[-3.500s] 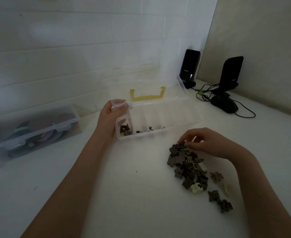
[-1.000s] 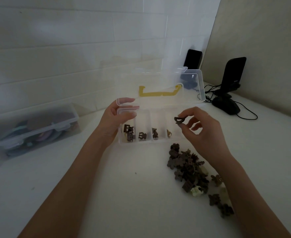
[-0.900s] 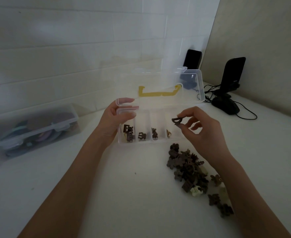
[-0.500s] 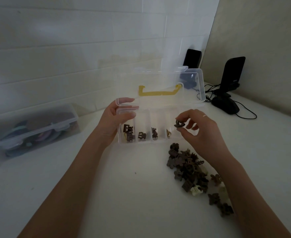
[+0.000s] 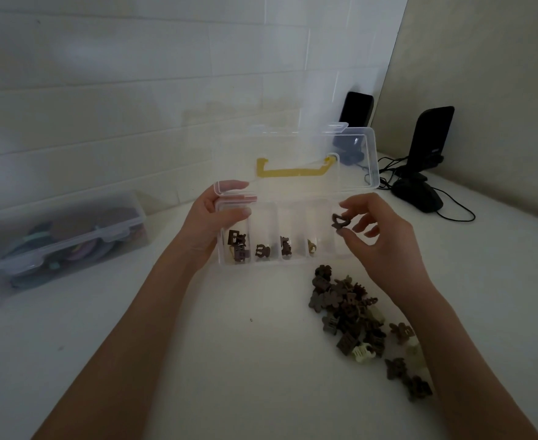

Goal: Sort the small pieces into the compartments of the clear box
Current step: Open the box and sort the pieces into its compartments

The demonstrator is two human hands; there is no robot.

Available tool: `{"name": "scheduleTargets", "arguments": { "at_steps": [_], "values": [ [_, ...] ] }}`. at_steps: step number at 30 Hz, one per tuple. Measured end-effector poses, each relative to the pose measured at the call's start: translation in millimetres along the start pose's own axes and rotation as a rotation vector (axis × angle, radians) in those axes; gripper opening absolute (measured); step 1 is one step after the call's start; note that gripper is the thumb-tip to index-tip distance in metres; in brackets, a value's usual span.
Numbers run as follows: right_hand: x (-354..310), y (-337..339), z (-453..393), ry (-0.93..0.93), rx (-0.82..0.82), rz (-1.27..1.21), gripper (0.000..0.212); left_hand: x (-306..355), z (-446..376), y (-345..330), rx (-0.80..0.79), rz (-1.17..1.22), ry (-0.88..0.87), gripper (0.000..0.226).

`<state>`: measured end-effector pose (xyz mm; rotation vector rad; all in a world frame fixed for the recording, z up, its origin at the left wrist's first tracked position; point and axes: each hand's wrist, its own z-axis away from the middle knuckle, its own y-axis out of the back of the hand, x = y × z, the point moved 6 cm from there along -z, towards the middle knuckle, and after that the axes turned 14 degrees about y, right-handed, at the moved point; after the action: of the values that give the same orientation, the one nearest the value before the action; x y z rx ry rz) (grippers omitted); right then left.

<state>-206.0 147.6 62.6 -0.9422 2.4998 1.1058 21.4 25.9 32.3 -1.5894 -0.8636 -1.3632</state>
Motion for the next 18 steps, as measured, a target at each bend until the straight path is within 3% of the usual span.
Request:
{"name": "scheduleTargets", "arguments": {
  "at_steps": [4, 10, 13, 18],
  "values": [
    [4.1, 9.6, -0.2, -0.017, 0.081, 0.029, 0.028, -0.5, -1.1, 3.0, -0.003, 0.011, 0.004, 0.039],
    [10.8, 8.8, -0.2, -0.038, 0.009, 0.107, 0.035, -2.7, -4.1, 11.3, 0.026, 0.018, 0.016, 0.037],
    [12.2, 14.9, -0.2, -0.049, 0.009, 0.015, 0.024, -2.8, -5.0, 17.2, 0.046, 0.029, 0.025, 0.036],
    [7.4, -8.3, 4.4, -0.027, -0.378, -0.023, 0.022, -3.5, -4.8, 24.7, 0.082, 0.047, 0.058, 0.038]
  ]
}}
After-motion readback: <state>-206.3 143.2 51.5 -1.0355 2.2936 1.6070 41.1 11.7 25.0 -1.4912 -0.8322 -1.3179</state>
